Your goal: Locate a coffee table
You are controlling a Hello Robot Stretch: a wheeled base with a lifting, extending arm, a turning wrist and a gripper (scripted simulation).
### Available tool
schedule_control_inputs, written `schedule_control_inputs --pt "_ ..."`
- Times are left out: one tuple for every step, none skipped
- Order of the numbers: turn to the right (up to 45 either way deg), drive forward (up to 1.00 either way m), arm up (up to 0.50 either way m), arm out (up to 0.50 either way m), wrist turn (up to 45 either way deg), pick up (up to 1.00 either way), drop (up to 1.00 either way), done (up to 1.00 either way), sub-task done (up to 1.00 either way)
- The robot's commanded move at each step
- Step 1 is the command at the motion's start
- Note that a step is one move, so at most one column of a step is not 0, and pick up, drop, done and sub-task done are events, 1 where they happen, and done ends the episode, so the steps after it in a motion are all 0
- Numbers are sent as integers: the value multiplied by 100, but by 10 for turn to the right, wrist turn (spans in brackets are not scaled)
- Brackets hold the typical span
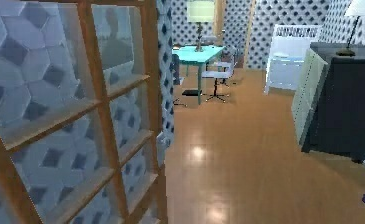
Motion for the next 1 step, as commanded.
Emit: schedule_control_inputs --pt "210 0 0 0 0 0 0 0 0"
